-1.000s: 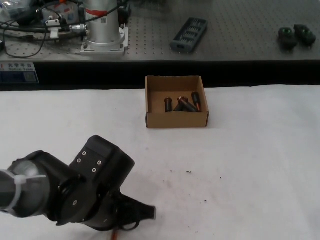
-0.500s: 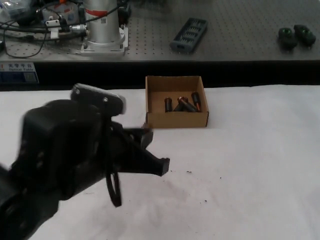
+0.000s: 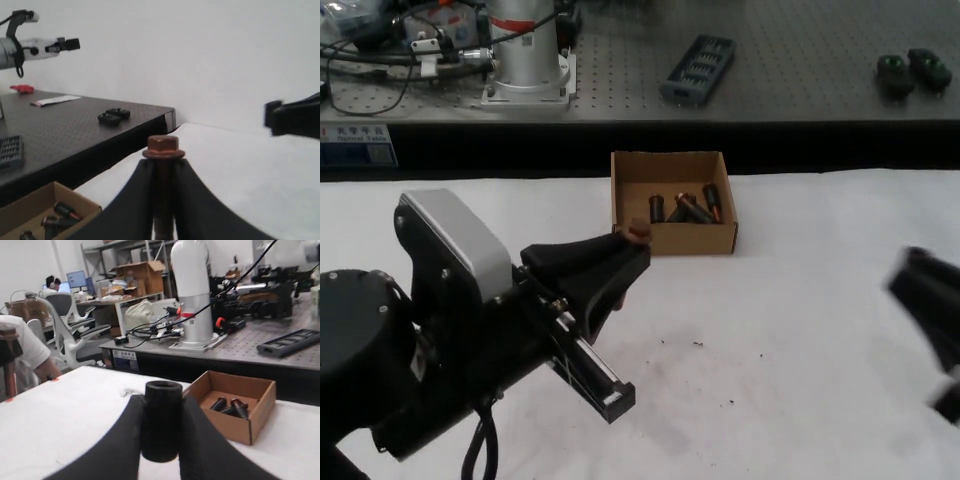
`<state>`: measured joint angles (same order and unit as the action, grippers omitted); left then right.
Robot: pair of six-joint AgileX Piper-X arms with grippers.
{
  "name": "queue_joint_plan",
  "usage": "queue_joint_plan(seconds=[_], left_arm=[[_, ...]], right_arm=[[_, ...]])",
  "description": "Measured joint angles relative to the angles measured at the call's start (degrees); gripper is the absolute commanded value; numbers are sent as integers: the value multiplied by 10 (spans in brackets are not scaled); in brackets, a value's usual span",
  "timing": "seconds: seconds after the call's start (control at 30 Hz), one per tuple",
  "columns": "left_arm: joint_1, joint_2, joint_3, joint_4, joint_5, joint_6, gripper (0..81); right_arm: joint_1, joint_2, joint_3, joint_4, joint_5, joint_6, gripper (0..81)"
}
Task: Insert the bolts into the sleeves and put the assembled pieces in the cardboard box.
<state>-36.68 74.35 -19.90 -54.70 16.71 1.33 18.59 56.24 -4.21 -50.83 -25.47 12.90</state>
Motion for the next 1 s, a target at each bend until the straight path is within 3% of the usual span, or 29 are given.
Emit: queue_joint_plan(seconds=[0.17, 0.3, 0.57, 0.77, 1.0], left_arm=[[4, 19, -10, -52, 15, -27, 6], [44, 87, -10, -128, 15, -112, 6], [58, 207, -11, -287, 35, -208, 6], [58, 244, -19, -320, 76, -220, 6], [58, 245, -25, -328, 128, -222, 6]], right_arm=[[50, 184, -75, -56, -12, -50, 71], [80, 314, -117, -130, -24, -81, 71], [88, 497, -158, -262, -70, -66, 71], [107, 547, -203, -326, -153, -18, 71], [165, 547, -207, -334, -192, -50, 71]])
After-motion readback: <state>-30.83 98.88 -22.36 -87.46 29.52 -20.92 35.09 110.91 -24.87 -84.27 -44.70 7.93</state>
